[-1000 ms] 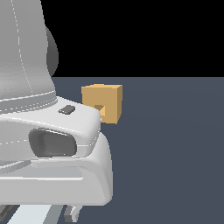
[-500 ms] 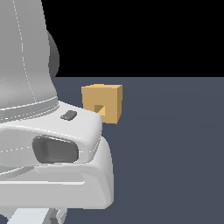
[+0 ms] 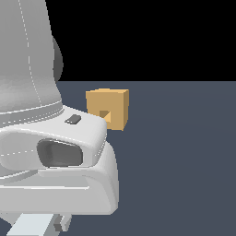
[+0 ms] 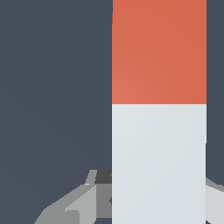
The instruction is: Insert the peg into the horizontal hole in a box.
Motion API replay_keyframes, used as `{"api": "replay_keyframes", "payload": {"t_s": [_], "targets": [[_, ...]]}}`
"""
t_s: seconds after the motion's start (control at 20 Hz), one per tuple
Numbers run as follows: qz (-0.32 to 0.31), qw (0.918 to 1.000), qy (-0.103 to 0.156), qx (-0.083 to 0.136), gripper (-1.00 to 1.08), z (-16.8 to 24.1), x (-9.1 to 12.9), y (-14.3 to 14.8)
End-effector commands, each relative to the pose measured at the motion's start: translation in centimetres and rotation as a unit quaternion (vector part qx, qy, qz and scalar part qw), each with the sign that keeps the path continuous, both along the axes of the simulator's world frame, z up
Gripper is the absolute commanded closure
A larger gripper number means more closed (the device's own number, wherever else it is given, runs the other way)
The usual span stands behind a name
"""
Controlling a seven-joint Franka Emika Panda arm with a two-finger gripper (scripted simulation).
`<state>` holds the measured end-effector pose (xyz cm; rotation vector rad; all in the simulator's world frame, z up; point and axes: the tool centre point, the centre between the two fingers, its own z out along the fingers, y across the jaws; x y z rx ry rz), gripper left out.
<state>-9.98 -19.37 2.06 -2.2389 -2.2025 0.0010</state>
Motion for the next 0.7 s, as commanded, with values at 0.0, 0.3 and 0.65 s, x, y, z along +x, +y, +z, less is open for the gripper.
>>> {"api": "replay_keyframes", "payload": {"t_s": [0.0, 0.3, 0.65], "targets": [[-0.003, 1.0, -0.001, 0.0, 1.08, 0.2, 0.0, 0.8], [-0.018, 0.9998, -0.001, 0.0, 1.08, 0.7, -0.1, 3.9], [-0.045, 0.999, -0.001, 0.0, 1.08, 1.5, -0.1, 9.6]]}}
